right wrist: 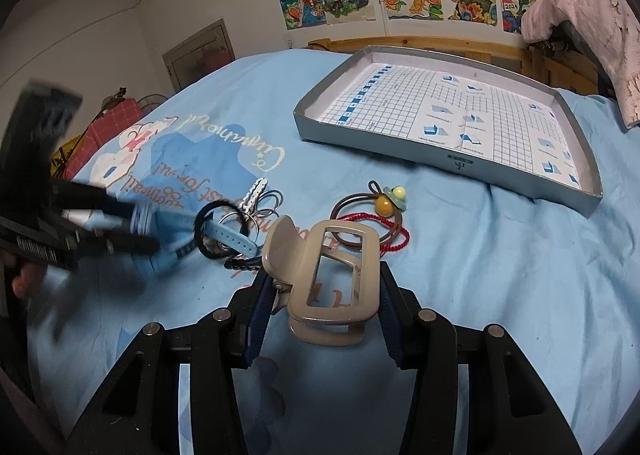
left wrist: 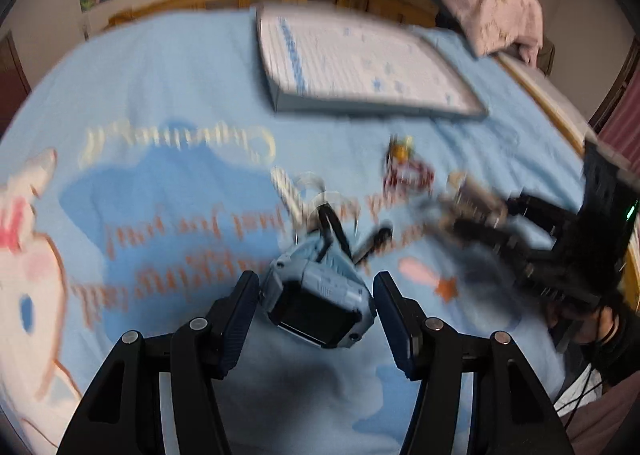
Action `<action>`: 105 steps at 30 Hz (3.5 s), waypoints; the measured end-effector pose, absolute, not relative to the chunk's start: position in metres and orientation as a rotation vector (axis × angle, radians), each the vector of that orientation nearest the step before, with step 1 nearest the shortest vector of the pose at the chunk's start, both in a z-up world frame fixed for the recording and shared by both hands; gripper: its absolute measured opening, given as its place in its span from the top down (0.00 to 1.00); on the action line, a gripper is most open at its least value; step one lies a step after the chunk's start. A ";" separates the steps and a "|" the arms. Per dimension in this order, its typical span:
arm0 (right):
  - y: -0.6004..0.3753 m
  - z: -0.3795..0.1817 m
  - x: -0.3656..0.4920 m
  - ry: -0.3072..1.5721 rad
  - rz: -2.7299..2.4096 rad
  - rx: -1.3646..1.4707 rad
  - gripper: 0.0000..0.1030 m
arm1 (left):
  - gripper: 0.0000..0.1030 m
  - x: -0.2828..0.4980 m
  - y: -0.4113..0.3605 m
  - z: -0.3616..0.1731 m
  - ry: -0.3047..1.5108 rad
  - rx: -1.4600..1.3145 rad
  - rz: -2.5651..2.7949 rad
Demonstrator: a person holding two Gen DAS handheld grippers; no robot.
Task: Organize jewelry
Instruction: 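Lift the claw clip with the right tool while the left tool lifts the watch toward the tray, then release the clip into the tray with the right tool while the left tool releases the watch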
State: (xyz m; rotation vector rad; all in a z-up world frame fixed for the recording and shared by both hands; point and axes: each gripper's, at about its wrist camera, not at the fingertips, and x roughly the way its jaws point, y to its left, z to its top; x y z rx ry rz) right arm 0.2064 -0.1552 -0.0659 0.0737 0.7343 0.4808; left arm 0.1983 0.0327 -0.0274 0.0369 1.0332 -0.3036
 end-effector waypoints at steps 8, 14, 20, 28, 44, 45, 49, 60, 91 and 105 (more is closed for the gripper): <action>-0.163 -0.068 0.212 0.733 0.463 0.115 0.58 | 0.51 0.222 0.027 -0.044 1.004 0.017 -0.308; -0.164 -0.070 0.213 0.731 0.470 0.120 0.58 | 0.53 0.221 0.038 -0.066 1.035 -0.108 -0.316; -0.164 -0.065 0.220 0.710 0.476 0.111 0.58 | 0.56 0.221 0.035 -0.047 0.948 -0.118 -0.316; -0.162 -0.058 0.225 0.671 0.486 0.108 0.58 | 0.57 0.220 0.030 -0.037 0.876 -0.131 -0.352; -0.172 -0.062 0.234 0.667 0.467 0.150 0.58 | 0.66 0.233 0.030 -0.067 0.911 -0.196 -0.358; -0.172 -0.063 0.234 0.669 0.467 0.152 0.58 | 0.58 0.235 0.032 -0.071 0.914 -0.220 -0.354; -0.173 -0.067 0.236 0.682 0.463 0.158 0.58 | 0.49 0.243 0.030 -0.082 0.917 -0.242 -0.350; -0.173 -0.073 0.242 0.701 0.470 0.158 0.58 | 0.80 0.252 0.009 -0.080 0.906 -0.091 -0.366; -0.193 -0.056 0.363 0.571 0.266 0.169 0.58 | 0.84 0.368 -0.006 -0.043 0.615 -0.236 -0.224; -0.203 -0.074 0.366 0.587 0.211 0.207 0.48 | 0.69 0.363 -0.021 -0.051 0.617 -0.179 -0.207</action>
